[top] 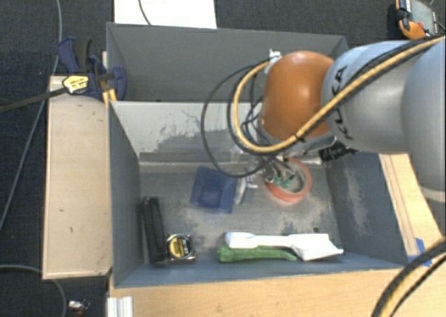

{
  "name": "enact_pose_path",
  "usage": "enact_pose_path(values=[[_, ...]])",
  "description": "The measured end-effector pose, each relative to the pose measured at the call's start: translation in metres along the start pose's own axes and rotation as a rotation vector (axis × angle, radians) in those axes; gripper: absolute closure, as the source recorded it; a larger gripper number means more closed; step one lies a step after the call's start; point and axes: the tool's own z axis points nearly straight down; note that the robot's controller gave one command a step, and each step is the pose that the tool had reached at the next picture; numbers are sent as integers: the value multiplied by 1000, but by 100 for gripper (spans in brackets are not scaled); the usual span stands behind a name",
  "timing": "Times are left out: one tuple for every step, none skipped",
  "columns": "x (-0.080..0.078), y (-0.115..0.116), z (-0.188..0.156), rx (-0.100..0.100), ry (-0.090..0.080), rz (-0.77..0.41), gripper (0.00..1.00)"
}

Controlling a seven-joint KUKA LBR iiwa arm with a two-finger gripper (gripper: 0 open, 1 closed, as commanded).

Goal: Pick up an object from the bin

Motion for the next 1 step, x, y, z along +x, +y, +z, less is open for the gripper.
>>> enact_pose_path(values=[[-7, -19, -19, 1, -2, -70, 0]])
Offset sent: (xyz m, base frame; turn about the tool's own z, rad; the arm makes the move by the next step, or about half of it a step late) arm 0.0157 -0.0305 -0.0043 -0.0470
